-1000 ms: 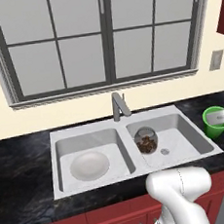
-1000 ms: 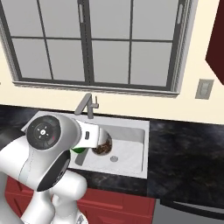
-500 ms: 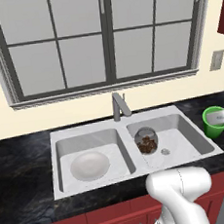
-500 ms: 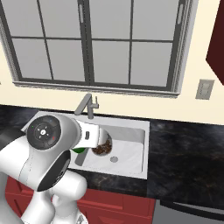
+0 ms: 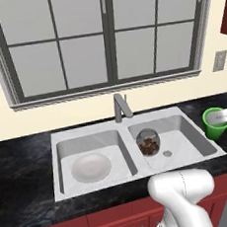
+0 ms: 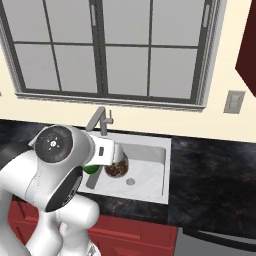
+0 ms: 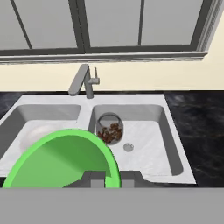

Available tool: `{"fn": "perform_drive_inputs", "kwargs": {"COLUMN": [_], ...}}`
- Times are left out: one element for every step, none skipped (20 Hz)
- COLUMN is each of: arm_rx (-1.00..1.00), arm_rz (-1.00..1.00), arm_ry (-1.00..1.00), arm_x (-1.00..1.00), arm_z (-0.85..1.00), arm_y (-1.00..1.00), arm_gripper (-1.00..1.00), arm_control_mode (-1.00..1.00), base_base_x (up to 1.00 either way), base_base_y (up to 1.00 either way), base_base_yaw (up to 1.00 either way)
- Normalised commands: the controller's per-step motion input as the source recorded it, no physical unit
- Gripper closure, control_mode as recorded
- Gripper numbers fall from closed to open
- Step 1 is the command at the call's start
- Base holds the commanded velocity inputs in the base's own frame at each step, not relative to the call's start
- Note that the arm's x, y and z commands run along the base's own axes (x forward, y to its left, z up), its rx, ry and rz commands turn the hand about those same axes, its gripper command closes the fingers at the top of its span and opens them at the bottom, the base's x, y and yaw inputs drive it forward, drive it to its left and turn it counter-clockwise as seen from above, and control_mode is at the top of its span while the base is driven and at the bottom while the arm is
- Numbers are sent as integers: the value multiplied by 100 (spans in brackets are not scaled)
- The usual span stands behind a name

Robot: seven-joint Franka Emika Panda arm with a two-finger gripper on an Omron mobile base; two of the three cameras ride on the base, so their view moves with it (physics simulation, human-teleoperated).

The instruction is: Pick the cup and jar and place them in the sink. Then turn on the water.

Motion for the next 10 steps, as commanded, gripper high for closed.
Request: {"fn": "perform_drive_inputs", "kwargs": {"arm_rx": [0,0,0,0,0,0,0,0,0,0], "arm_rz": [0,0,0,0,0,0,0,0,0,0], "arm_ry": [14,12,9,8,6,5,7,7,8,10], "arm_x": [56,64,69,70,64,61,56,51,46,51], "arm_z": [0,0,0,0,0,0,0,-1,-1,-7], "arm_y": [0,0,0,0,0,0,0,0,0,0], "arm_gripper": [100,100,100,100,100,100,100,100,100,100], "arm_control_mode": [-100,-100,-100,-100,-100,-100,-100,-100,-100,-100], "base_base_x": [0,0,0,0,0,0,0,0,0,0], "base_base_y": [0,0,0,0,0,0,0,0,0,0], "base_base_yaw": [0,0,0,0,0,0,0,0,0,0]}}
